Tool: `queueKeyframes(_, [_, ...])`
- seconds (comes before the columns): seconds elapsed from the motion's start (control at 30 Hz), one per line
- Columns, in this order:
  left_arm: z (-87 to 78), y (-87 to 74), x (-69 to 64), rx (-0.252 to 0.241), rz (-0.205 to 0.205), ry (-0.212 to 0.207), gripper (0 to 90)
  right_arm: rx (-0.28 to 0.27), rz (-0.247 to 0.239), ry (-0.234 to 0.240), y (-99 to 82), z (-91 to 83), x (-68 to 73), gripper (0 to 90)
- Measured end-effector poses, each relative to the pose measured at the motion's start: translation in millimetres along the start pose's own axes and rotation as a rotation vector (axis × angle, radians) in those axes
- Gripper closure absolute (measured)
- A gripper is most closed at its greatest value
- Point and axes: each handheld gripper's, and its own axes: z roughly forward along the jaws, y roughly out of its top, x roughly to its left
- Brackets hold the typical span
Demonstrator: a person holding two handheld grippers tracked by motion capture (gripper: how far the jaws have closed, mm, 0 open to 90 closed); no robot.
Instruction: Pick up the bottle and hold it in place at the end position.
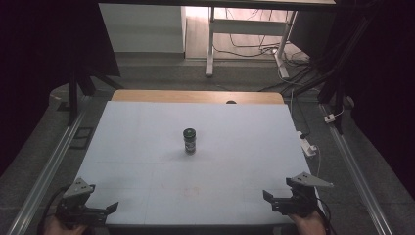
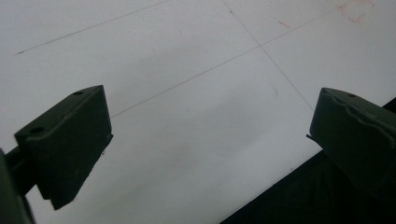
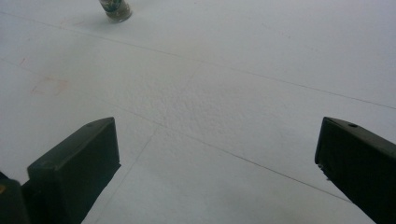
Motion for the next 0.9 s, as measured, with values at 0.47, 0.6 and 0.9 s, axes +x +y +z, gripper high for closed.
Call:
queueKeyframes(0.47, [0.1,-0.1,3.4,0.006,-0.033,-0.007,0.7,0.075,-0.021,0.044,1.2,3.7,4.6,0.0])
queueKeyframes(0.6, [1.8,0.6,4.3,0.022,-0.029,-0.028,0.0,0.074,-0.021,0.045,1.0,3.6,4.3,0.0])
queueKeyframes(0.9, [0.3,0.3,4.5,0.008,-0.029,-0.036,0.0,0.073,-0.055,0.017,0.6,3.7,8.3,0.0])
